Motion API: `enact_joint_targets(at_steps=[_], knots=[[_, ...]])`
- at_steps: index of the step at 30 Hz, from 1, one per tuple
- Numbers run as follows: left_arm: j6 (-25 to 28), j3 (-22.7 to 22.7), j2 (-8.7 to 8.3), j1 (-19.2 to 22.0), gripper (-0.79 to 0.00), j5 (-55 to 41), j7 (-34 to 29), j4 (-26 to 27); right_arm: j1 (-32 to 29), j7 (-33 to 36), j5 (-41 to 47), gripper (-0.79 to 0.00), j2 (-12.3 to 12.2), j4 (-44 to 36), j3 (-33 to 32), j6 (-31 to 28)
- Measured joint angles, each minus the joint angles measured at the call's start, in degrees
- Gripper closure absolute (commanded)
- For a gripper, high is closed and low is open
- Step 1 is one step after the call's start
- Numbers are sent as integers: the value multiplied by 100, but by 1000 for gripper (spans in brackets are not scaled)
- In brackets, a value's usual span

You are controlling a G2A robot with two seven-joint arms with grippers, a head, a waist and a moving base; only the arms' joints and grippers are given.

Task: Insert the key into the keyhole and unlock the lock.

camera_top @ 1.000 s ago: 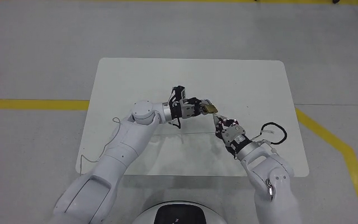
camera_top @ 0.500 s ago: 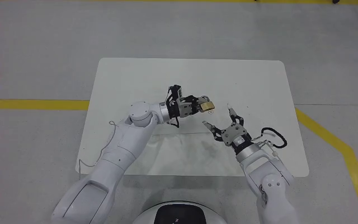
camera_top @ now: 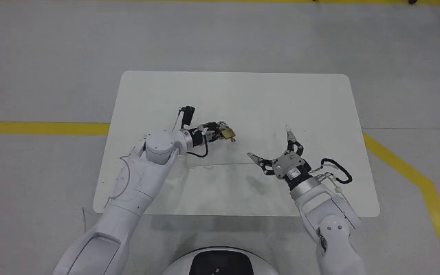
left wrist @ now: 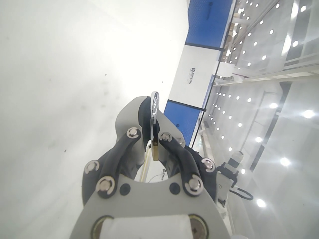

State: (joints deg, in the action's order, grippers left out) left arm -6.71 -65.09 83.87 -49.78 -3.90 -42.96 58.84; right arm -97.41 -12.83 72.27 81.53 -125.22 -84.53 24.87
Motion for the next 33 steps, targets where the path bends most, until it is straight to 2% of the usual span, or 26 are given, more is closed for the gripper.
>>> enact_joint_targets(at_steps=[7, 9, 13, 15, 17, 18, 20, 27, 33], knots=[[-579, 168, -31, -57, 0, 668, 560, 167, 0, 0, 0, -785, 0, 0, 0, 0], [-734, 246, -37, -83, -58, 811, 554, 255, 0, 0, 0, -785, 0, 0, 0, 0], [-1042, 401, -35, -84, -123, 1085, 609, 327, 0, 0, 0, -785, 0, 0, 0, 0], [-1113, 440, -30, -93, -265, 1110, 631, 367, 0, 0, 0, -785, 0, 0, 0, 0], [-1135, 447, -32, -115, -339, 1118, 666, 409, 0, 0, 0, -785, 0, 0, 0, 0], [-1146, 445, -35, -126, -425, 1135, 690, 428, 0, 0, 0, -785, 0, 0, 0, 0], [-1186, 436, -47, -156, -785, 1206, 764, 487, 0, 0, 0, -785, 0, 0, 0, 0], [-1231, 206, -135, -467, -785, 1393, 1108, 1034, 0, 0, 0, -785, 0, 0, 0, 0], [-1030, -252, -292, -1051, -785, 1820, 1583, 2207, 0, 0, 0, -785, 0, 0, 0, 0]])
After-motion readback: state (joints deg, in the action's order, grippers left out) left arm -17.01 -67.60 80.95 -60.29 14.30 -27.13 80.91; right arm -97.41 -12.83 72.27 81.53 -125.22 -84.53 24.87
